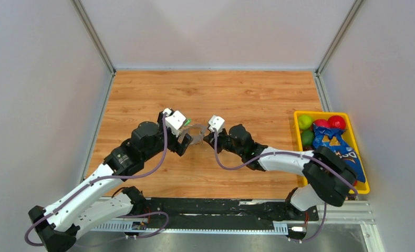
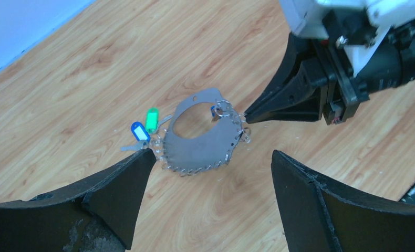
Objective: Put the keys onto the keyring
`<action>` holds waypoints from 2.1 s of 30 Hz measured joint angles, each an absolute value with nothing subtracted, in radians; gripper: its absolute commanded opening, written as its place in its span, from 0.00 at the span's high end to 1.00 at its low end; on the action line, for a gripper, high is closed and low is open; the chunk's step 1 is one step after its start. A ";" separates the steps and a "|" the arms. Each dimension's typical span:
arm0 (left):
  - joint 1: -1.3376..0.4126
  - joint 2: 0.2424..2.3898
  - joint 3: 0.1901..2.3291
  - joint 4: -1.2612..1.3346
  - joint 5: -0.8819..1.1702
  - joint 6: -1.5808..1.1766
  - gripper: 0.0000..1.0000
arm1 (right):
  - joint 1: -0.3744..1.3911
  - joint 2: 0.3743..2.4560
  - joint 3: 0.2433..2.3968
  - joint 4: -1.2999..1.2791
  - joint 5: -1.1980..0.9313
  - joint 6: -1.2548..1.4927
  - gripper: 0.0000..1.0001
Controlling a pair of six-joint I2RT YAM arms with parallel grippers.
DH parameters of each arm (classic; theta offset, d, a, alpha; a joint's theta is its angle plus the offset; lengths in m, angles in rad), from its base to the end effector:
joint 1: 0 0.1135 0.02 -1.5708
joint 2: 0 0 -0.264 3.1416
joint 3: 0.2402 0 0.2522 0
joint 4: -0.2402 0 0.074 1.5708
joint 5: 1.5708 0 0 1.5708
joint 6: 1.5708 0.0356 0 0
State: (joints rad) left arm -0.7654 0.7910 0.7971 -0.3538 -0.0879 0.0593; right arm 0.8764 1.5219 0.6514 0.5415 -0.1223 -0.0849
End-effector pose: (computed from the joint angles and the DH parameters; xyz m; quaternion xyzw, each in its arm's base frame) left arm 0.1333 -0.1238 0.3254 0.3047 0.7595 -0.1646 0.5506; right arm 0.1978 0.2443 0.1932 -0.4069 0.7034 0.2697 0.5166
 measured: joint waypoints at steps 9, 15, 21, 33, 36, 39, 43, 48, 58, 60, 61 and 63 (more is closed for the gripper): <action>-0.765 0.709 0.797 -0.349 0.102 0.077 0.06 | 0.905 1.237 0.656 0.329 -0.171 -0.093 1.00; -0.765 0.635 0.799 -0.312 0.231 0.073 0.05 | 0.966 1.140 0.723 0.138 -0.193 -0.097 1.00; -0.765 0.614 0.839 -0.302 0.398 0.064 0.06 | 1.013 1.076 0.852 -0.074 -0.233 -0.098 1.00; -0.765 0.561 0.879 -0.308 0.571 -0.004 0.09 | 1.019 0.930 0.954 -0.244 -0.346 -0.070 1.00; -0.765 0.562 0.880 -0.284 0.606 -0.037 0.13 | 1.019 0.925 0.976 -0.255 -0.374 -0.057 1.00; -0.765 0.571 0.880 -0.248 0.639 -0.073 0.16 | 1.019 0.919 1.003 -0.268 -0.397 -0.043 1.00; -0.765 0.591 0.879 -0.190 0.676 -0.120 0.21 | 1.025 0.908 1.030 -0.274 -0.410 -0.018 1.00; -0.765 0.614 0.873 -0.128 0.694 -0.159 0.27 | 1.048 0.909 1.052 -0.273 -0.410 0.004 1.00; -0.765 0.636 0.848 -0.065 0.691 -0.186 0.38 | 1.077 0.932 1.075 -0.264 -0.395 0.027 1.00; -0.765 0.636 0.845 -0.062 0.690 -0.186 0.40 | 1.081 0.939 1.081 -0.256 -0.391 0.031 1.00; -0.765 0.637 0.844 -0.061 0.690 -0.186 0.42 | 1.084 0.944 1.085 -0.251 -0.388 0.032 1.00; -0.765 0.638 0.844 -0.060 0.690 -0.187 0.44 | 1.090 0.953 1.094 -0.242 -0.382 0.033 1.00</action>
